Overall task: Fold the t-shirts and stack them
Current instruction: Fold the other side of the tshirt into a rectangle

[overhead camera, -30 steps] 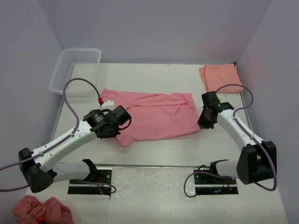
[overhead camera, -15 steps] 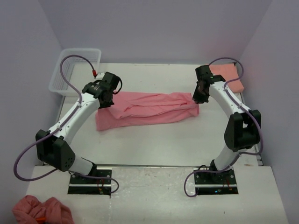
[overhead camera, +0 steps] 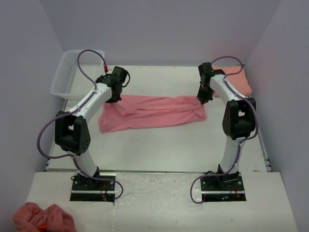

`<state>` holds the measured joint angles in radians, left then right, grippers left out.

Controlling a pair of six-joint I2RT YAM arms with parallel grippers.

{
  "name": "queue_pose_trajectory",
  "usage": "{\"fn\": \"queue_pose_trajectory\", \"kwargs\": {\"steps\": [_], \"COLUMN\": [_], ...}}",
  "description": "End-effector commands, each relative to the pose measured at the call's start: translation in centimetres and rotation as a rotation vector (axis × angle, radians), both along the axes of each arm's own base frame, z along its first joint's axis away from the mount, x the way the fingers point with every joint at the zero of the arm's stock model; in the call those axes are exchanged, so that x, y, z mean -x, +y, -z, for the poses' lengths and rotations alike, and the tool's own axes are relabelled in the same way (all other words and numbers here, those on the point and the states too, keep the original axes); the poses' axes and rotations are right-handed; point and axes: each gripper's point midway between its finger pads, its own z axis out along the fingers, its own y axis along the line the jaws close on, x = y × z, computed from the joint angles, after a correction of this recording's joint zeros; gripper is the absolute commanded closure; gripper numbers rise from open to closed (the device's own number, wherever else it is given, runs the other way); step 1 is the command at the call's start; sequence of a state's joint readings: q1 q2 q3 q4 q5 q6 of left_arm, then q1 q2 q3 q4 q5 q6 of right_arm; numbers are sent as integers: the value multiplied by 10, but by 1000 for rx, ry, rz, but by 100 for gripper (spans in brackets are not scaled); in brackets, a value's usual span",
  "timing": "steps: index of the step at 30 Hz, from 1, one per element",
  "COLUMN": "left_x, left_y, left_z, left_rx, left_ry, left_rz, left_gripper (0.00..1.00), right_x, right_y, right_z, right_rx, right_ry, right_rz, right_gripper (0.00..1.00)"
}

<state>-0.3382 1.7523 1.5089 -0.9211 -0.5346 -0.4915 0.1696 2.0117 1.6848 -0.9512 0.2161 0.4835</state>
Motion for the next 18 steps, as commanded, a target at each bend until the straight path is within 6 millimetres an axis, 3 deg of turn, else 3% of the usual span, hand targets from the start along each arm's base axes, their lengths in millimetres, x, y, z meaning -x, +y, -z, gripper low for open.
{"fn": "queue_pose_trajectory", "kwargs": {"steps": [1, 7, 9, 11, 13, 14, 17, 18], "left_x": [-25, -35, -37, -42, -50, -49, -54, -51], "left_y": [3, 5, 6, 9, 14, 17, 17, 15], "left_z": [-12, 2, 4, 4, -9, -11, -45, -71], "left_rx": [-4, -7, -14, -29, -52, -60, -53, -39], "left_ry": [-61, -43, -47, -67, -144, -159, -302, -377], "left_rz": [16, 15, 10, -1, -26, -31, -38, -31], "left_gripper": [100, 100, 100, 86, 67, 61, 46, 44], "right_x": [-14, -29, -35, -44, -51, -57, -67, -68], "right_y": [-9, -6, -8, -7, -9, -10, -14, -14], "right_z": [-12, -9, -5, -7, -12, -17, -44, -59], "right_rx": [21, 15, 32, 31, 45, 52, 74, 79], "right_ry": [-19, -18, -17, -32, -63, -94, -183, -216], "right_rz": [0, -20, -30, -51, -55, -56, -61, -60], "right_gripper": [100, 97, 86, 62, 39, 20, 13, 13]}}
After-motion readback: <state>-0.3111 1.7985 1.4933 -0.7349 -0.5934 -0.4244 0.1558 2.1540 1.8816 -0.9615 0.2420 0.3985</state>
